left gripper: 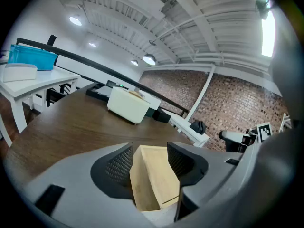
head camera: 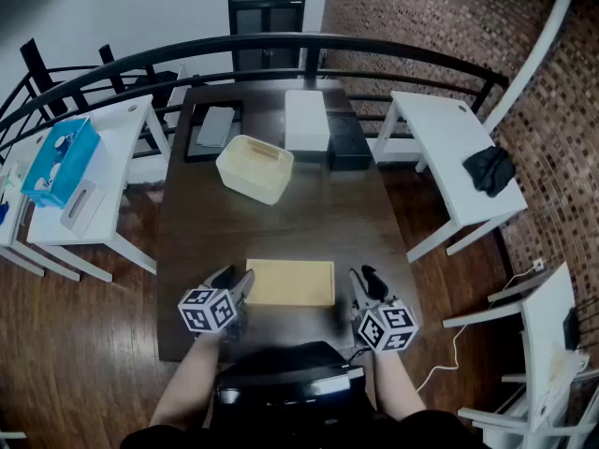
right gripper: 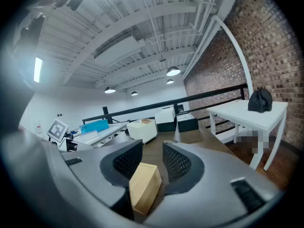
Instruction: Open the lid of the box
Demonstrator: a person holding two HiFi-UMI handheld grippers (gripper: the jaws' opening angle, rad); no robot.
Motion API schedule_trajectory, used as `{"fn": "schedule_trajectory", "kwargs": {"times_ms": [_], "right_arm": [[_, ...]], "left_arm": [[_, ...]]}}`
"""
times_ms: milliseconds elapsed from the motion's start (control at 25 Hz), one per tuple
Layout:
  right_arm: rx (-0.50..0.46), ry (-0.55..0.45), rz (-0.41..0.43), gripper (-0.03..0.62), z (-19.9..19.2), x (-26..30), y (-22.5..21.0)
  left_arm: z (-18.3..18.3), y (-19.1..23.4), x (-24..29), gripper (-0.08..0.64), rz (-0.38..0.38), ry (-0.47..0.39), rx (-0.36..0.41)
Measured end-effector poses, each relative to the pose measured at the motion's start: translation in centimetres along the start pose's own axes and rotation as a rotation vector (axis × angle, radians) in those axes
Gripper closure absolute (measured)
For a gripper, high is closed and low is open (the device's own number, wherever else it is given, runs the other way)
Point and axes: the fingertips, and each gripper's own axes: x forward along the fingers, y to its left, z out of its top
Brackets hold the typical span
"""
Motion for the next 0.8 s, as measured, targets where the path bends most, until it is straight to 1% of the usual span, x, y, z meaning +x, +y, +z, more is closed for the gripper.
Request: {"fn": "schedule_trajectory", "kwargs": {"times_ms": [80,160,200,240,280,320,560,720,800], "right_arm": [[-0.002,0.048,0.006,0.453,-1.4,0.7,0.7],[-0.003,0.107,0.012,0.453,-3.0,1.4,1.1],[-0.002,0.136,0.015,0.453,-3.9,1.9,1.2],[-0.002,0.161,0.018,0.453,-4.9,2.4,1.2],[-0.001,0.185,0.020,0.453,-5.8,2.8,1.2],[0.001,0.207,0.023,0.453,-6.6,3.1,1.2],[0.052,0.294,0.031,0.453,-9.6,4.3,1.0],[0.058,0.322,0.025,0.453,-10.6,4.7,0.7],[0.067,0.328,0.026,0.453,-10.7,4.7,0.6]], "left_arm": [[-1.7,0.4,0.8,0.321,0.023,0.054,-0.013],[-3.1,0.7,1.2,0.321,0.042,0.094,-0.027],[-3.6,0.9,1.3,0.332,0.048,0.108,-0.030],[-3.9,0.9,1.4,0.364,0.052,0.117,-0.030],[-4.1,1.0,1.4,0.378,0.052,0.121,-0.028],[-4.3,1.0,1.4,0.393,0.049,0.121,-0.027],[-4.4,1.1,1.5,0.396,0.025,0.114,-0.067],[-4.3,1.2,1.4,0.439,0.021,0.097,-0.083],[-4.1,1.9,1.0,0.447,0.033,0.084,-0.116]]}}
